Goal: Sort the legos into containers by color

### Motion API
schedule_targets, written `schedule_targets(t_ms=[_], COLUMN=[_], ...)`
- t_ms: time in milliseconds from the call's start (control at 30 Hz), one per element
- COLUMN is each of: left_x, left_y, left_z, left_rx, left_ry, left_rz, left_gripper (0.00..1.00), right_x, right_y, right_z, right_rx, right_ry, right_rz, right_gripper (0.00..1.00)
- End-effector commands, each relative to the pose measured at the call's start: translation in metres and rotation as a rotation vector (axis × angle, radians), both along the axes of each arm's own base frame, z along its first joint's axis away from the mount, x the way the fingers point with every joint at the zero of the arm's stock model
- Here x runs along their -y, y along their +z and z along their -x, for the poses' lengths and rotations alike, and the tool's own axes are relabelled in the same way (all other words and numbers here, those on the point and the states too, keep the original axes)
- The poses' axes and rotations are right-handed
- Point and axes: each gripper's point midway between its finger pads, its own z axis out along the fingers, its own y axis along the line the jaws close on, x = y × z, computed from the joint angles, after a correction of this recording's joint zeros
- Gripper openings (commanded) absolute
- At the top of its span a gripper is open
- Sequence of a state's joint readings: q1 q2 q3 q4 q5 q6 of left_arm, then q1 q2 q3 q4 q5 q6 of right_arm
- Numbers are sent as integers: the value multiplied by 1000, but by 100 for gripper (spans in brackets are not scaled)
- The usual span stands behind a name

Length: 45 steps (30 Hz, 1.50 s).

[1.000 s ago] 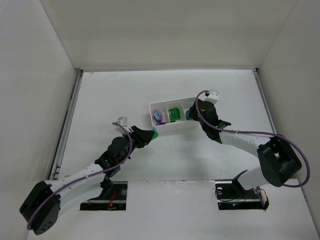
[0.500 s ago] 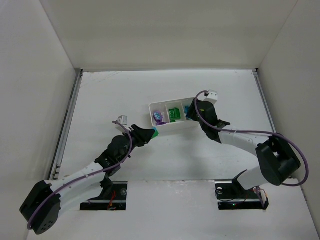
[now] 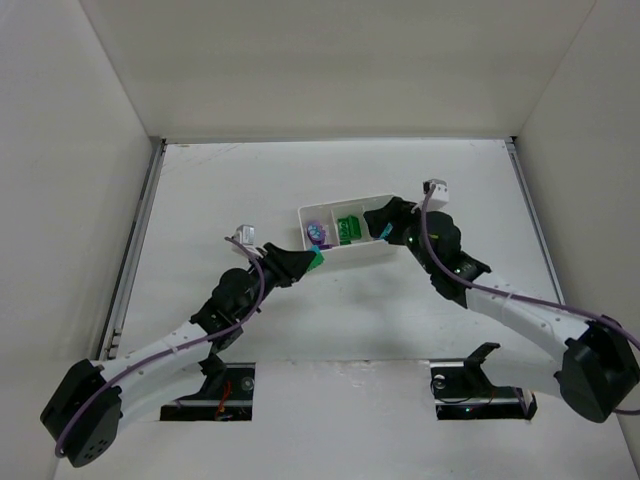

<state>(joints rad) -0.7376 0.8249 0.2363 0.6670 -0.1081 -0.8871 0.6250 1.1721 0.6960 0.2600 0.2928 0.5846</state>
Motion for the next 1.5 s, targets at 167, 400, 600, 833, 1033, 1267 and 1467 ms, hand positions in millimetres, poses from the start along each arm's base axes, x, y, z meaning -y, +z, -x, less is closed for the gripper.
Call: schedule_targets(t_ms=[167, 400, 600, 833, 1033, 1267, 1467], left_x=[-3, -8, -11, -11, -10, -8, -14], left_y=[45, 50, 49, 50, 50, 44, 48], left_z=[14, 21, 24, 25, 26, 26, 21], left_rx=[119, 115, 106, 102, 96, 77, 92], left_ry=[-67, -80, -78, -79, -87, -97, -71], left_rz=[235, 344, 378, 397, 409, 398, 405], left_gripper=[25, 25, 25, 25, 25, 25, 25], right_x=[-82, -119, -133, -149, -156, -160, -157], right_y=[27, 44, 37, 25, 26, 24, 19], right_z=[75, 111, 120, 124, 129, 125, 125], right_rx=[-33, -49, -98, -151, -170, -182, -192], right_ry=[453, 670, 738, 788, 842, 859, 850], right_rz=[-325, -502, -562, -597, -658, -700, -713], right_gripper=[81, 86, 84, 76, 64, 51, 40])
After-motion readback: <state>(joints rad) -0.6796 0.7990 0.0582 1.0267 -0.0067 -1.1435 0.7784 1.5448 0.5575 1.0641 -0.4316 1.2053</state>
